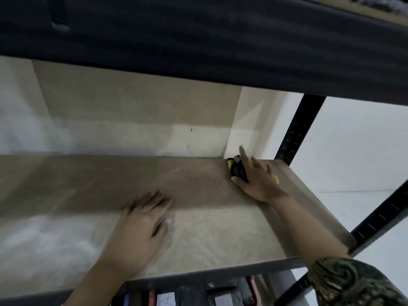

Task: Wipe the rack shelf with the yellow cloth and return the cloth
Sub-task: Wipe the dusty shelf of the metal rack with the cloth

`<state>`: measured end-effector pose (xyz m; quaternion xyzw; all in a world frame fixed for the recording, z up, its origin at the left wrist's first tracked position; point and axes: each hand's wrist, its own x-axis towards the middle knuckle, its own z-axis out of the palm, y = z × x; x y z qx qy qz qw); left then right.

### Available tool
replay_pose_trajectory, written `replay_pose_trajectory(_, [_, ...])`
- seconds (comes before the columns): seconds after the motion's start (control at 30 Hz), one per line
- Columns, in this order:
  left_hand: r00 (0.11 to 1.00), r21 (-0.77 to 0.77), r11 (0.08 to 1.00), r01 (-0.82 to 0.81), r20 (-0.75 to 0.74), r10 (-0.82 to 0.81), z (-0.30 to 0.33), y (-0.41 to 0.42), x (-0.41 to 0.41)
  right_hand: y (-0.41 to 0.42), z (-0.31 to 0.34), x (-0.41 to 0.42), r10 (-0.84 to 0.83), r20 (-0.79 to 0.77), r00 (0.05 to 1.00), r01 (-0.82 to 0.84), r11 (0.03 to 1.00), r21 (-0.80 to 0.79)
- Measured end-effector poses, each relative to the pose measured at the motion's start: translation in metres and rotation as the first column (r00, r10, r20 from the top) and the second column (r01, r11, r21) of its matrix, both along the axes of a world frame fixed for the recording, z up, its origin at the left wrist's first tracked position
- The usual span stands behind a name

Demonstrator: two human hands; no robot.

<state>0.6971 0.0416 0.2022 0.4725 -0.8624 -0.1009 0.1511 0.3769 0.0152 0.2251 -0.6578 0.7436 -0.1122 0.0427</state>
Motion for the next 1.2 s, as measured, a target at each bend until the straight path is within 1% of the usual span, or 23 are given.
replay_pose_trajectory(0.03, [1.000, 0.002, 1.000, -0.002, 0.008, 0.002, 0.001, 0.001, 0.000, 0.000, 0.000, 0.003, 0.057, -0.053, 0.997, -0.056, 0.998, 0.026])
replay_pose_trajectory(0.1, [1.000, 0.001, 1.000, -0.005, 0.022, 0.005, 0.003, 0.001, -0.001, 0.003, 0.004, 0.007, 0.156, -0.035, 0.987, -0.156, 0.988, 0.014])
replay_pose_trajectory(0.2, [1.000, 0.002, 1.000, -0.005, 0.018, 0.005, 0.006, 0.002, -0.001, 0.012, 0.016, 0.005, 0.187, 0.149, 0.971, -0.153, 0.965, -0.211])
replay_pose_trajectory(0.23, [1.000, 0.005, 1.000, -0.003, 0.010, 0.003, 0.006, 0.002, -0.001, 0.015, 0.018, 0.001, 0.169, 0.156, 0.973, -0.118, 0.950, -0.290])
replay_pose_trajectory(0.3, [1.000, 0.014, 1.000, -0.004, -0.001, 0.004, 0.005, 0.001, -0.001, 0.017, 0.018, -0.009, 0.090, 0.047, 0.995, -0.067, 0.932, -0.356])
replay_pose_trajectory(0.33, [1.000, 0.010, 1.000, -0.006, 0.006, 0.005, 0.004, 0.001, -0.001, 0.016, 0.016, -0.013, 0.055, -0.023, 0.998, -0.060, 0.945, -0.321])
replay_pose_trajectory(0.37, [1.000, 0.002, 1.000, -0.004, 0.014, 0.004, 0.003, 0.000, 0.000, 0.014, 0.010, -0.016, 0.042, -0.049, 0.998, -0.052, 0.969, -0.240])
replay_pose_trajectory(0.43, [1.000, -0.006, 1.000, 0.000, 0.018, 0.000, 0.000, -0.002, 0.000, 0.010, 0.002, -0.017, 0.042, 0.005, 0.999, -0.042, 0.998, -0.041])
replay_pose_trajectory(0.47, [1.000, -0.007, 1.000, -0.001, 0.015, 0.001, -0.001, -0.003, 0.000, 0.009, 0.001, -0.017, 0.042, 0.020, 0.999, -0.042, 0.999, -0.010])
replay_pose_trajectory(0.53, [1.000, -0.008, 1.000, -0.003, 0.013, 0.003, -0.001, -0.004, 0.000, 0.007, 0.000, -0.016, 0.057, -0.026, 0.998, -0.058, 0.997, -0.043])
replay_pose_trajectory(0.63, [1.000, -0.015, 1.000, 0.006, -0.013, -0.006, -0.001, -0.003, -0.001, 0.007, 0.004, -0.020, 0.127, -0.318, 0.940, -0.186, 0.969, -0.162])
replay_pose_trajectory(0.67, [0.999, -0.010, 1.000, 0.005, -0.036, -0.005, -0.001, -0.003, -0.001, 0.007, 0.006, -0.025, 0.132, -0.370, 0.920, -0.211, 0.960, -0.182])
replay_pose_trajectory(0.7, [0.999, -0.007, 1.000, 0.002, -0.051, -0.002, 0.000, -0.002, -0.001, 0.009, 0.006, -0.035, 0.102, -0.338, 0.936, -0.182, 0.960, -0.214])
replay_pose_trajectory(0.73, [0.998, -0.007, 1.000, 0.000, -0.057, 0.000, 0.000, -0.002, -0.001, 0.010, 0.006, -0.048, 0.034, -0.245, 0.969, -0.098, 0.962, -0.254])
replay_pose_trajectory(0.77, [0.998, -0.010, 1.000, -0.001, -0.056, 0.000, 0.000, -0.003, -0.001, 0.011, 0.004, -0.064, -0.076, -0.130, 0.989, 0.035, 0.957, -0.289])
replay_pose_trajectory(0.8, [0.999, -0.013, 1.000, -0.003, -0.048, 0.002, -0.001, -0.003, -0.001, 0.011, 0.001, -0.080, -0.206, -0.035, 0.978, 0.189, 0.943, -0.275])
replay_pose_trajectory(0.83, [0.999, -0.013, 1.000, -0.002, -0.038, 0.001, -0.001, -0.003, -0.001, 0.010, -0.002, -0.090, -0.330, 0.013, 0.944, 0.325, 0.922, -0.211])
replay_pose_trajectory(0.9, [0.999, -0.002, 1.000, 0.001, -0.036, -0.001, -0.003, -0.004, -0.002, 0.003, -0.012, -0.097, -0.465, 0.009, 0.885, 0.464, 0.882, -0.078])
replay_pose_trajectory(0.97, [0.999, 0.003, 1.000, -0.007, -0.037, 0.007, -0.003, -0.006, -0.001, -0.007, -0.018, -0.088, -0.492, -0.018, 0.870, 0.490, 0.869, -0.073])
replay_pose_trajectory(1.03, [1.000, -0.007, 1.000, -0.007, -0.015, 0.007, -0.003, -0.005, -0.002, -0.015, -0.013, -0.068, -0.442, -0.027, 0.897, 0.434, 0.889, -0.143])
replay_pose_trajectory(1.07, [1.000, -0.007, 1.000, -0.006, -0.002, 0.006, -0.002, -0.004, -0.001, -0.020, -0.010, -0.053, -0.365, -0.038, 0.930, 0.353, 0.919, -0.173])
replay_pose_trajectory(1.13, [1.000, 0.005, 1.000, -0.005, 0.005, 0.005, 0.000, -0.003, -0.001, -0.028, -0.008, -0.007, -0.134, -0.052, 0.990, 0.122, 0.974, -0.190])
replay_pose_trajectory(1.2, [1.000, 0.011, 1.000, -0.008, -0.006, 0.008, 0.002, -0.001, -0.002, -0.032, -0.015, 0.050, 0.123, -0.056, 0.991, -0.131, 0.980, -0.151])
